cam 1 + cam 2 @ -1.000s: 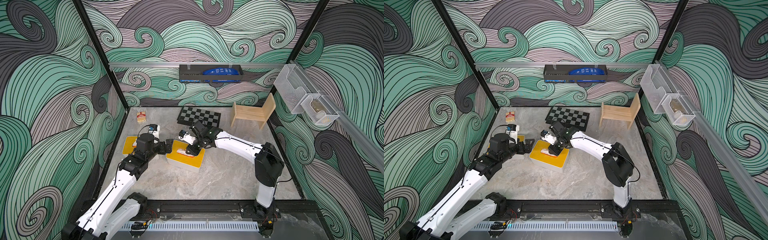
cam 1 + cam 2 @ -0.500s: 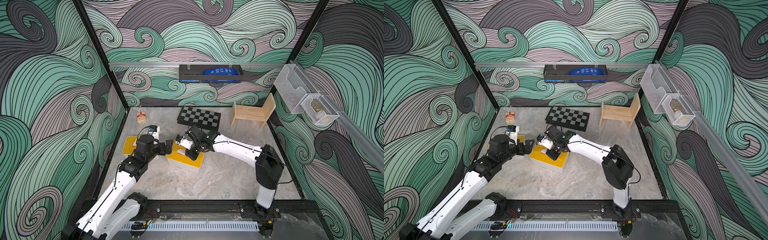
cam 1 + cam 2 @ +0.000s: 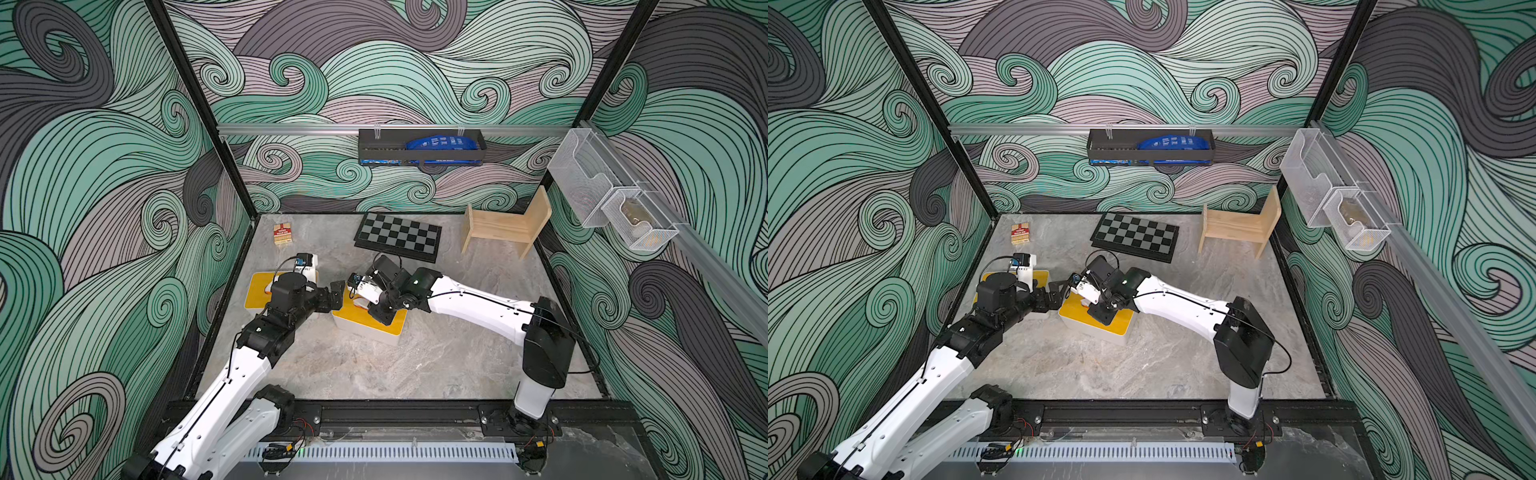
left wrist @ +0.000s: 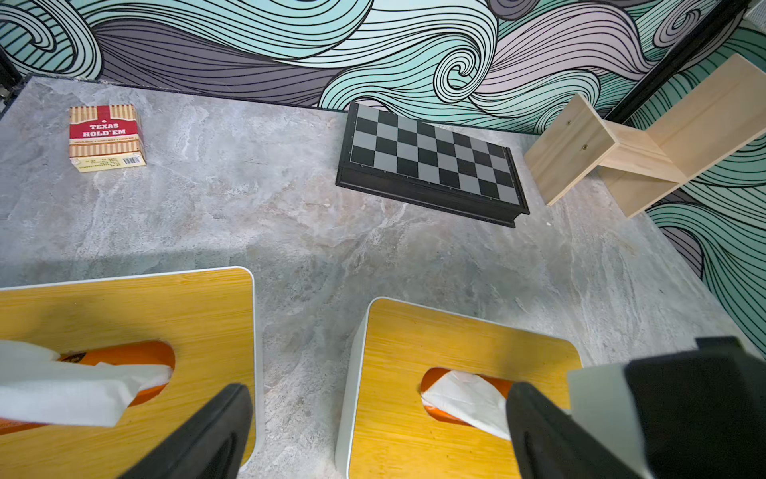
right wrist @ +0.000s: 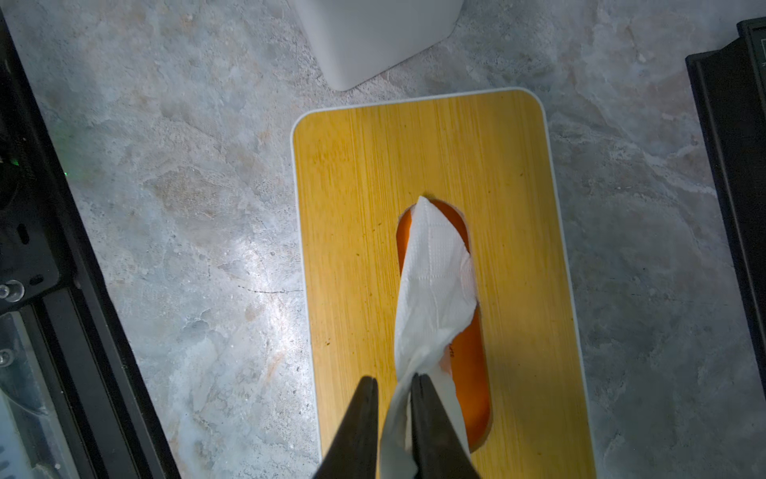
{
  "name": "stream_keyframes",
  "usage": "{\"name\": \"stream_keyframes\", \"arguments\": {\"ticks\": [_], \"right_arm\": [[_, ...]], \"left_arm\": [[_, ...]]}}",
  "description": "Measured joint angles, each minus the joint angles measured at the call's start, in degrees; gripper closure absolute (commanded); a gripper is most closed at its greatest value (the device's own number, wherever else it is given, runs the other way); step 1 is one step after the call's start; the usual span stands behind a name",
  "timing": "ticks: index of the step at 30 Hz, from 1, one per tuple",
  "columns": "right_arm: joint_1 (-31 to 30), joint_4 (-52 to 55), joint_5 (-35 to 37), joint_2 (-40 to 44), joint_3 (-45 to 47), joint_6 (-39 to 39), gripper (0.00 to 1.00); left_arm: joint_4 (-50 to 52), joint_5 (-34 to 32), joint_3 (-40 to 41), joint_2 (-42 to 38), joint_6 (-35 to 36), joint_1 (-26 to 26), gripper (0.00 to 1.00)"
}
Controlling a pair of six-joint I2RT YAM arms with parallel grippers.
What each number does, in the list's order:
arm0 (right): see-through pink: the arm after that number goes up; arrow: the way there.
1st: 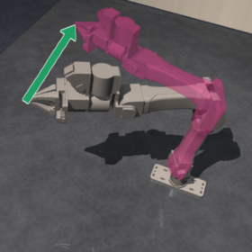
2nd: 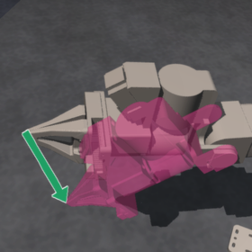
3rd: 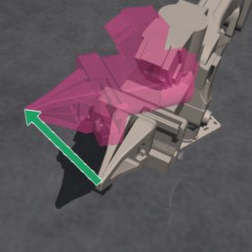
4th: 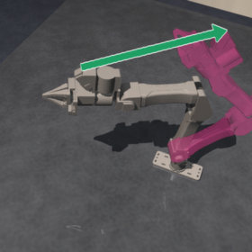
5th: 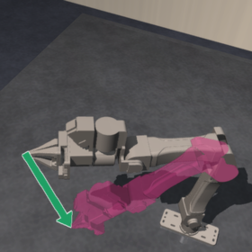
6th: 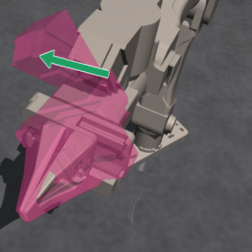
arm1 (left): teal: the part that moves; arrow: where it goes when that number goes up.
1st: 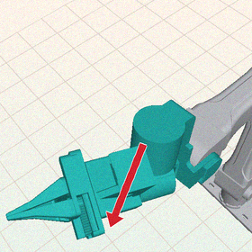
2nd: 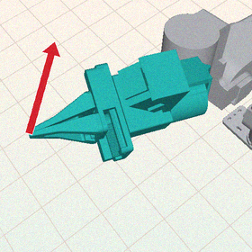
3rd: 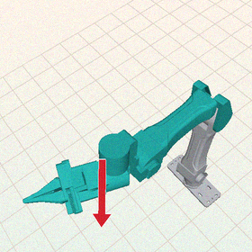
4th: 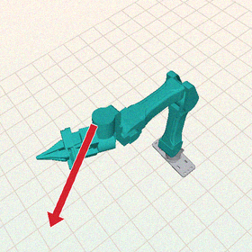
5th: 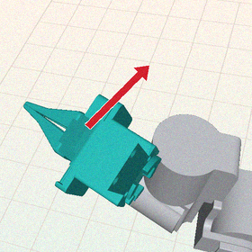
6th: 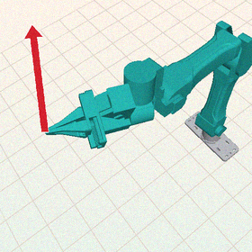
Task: Put the tissue paper into the tissue box
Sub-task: Pull the paper towel from the tissue box.
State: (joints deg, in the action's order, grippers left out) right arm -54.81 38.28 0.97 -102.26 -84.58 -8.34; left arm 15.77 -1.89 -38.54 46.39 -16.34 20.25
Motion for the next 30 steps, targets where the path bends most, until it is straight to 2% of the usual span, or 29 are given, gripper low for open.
{"name": "stream_keyframes", "arguments": {"ticks": [4, 9, 11, 17, 23, 30], "right_arm": [[-0.04, -0.7, -1.75, 2.78, 1.27, 0.35, 0.68], [0.28, -1.38, -7.82, 5.68, 1.57, 2.6, 0.42], [0.85, -1.4, -10.27, 6.05, 0.87, 5.2, 0.34], [6.75, -1.73, -13.29, 5.75, -3.74, 17.88, 0.22], [8.0, 0.04, -12.28, 2.19, -9.14, 24.33, 0.21], [7.52, 7.5, -10.01, -9.22, -16.48, 25.88, 0.33]], "left_arm": [[-0.31, -0.83, 0.37, -0.87, -0.17, 0.0, 0.01], [-0.39, -1.97, 0.42, -1.92, -0.17, -0.02, 0.01], [-0.44, -2.32, 0.42, -2.14, -0.17, -0.04, 0.01], [-0.5, -3.02, 0.5, -2.69, -0.17, -0.15, 0.01], [-0.85, -3.45, 1.51, -3.23, -0.15, -0.26, 0.01], [-0.94, -3.5, 1.7, -3.54, -0.15, -0.31, 0.01]]}}
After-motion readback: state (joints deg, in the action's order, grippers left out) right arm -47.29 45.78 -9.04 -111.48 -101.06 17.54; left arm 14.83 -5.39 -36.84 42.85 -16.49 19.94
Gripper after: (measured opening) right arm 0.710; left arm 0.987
